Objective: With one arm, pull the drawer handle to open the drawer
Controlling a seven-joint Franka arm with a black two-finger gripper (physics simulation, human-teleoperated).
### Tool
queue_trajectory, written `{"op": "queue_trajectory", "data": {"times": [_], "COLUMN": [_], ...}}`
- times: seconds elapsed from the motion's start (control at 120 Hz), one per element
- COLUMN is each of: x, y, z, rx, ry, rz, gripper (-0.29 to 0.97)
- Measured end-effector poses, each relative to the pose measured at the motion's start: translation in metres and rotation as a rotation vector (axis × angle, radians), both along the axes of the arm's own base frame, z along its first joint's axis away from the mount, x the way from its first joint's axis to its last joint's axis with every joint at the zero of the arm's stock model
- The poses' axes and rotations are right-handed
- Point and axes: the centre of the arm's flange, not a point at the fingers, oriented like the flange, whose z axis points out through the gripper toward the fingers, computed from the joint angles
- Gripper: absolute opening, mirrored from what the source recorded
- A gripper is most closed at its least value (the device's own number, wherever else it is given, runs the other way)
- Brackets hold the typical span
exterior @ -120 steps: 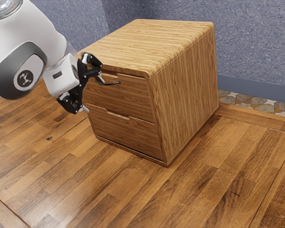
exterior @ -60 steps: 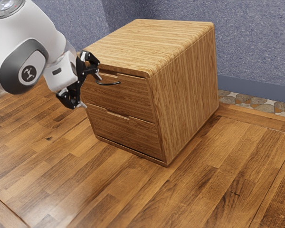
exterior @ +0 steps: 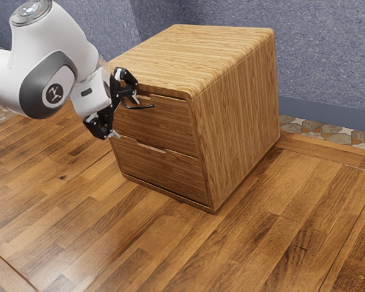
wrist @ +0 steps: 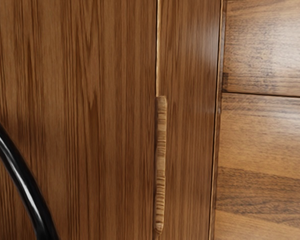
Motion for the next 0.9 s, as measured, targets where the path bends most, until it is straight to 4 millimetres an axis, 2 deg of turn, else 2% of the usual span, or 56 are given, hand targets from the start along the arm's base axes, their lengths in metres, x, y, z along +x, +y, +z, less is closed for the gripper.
{"op": "queue_trajectory", "data": {"times": [0.142,0.183,0.333,0.533,0.9], "x": [-0.001,-0.002,-0.008,-0.019,-0.038], "y": [0.000,0.000,-0.001,-0.002,-0.006], "z": [-0.003,-0.003,-0.006,0.003,0.006], "rx": [-0.002,-0.003,-0.007,-0.007,-0.026], "ry": [0.009,0.010,0.020,0.007,0.004], "rz": [0.001,0.001,0.000,-0.002,0.026], "gripper": [0.72,0.68,0.68,0.66,0.68]}}
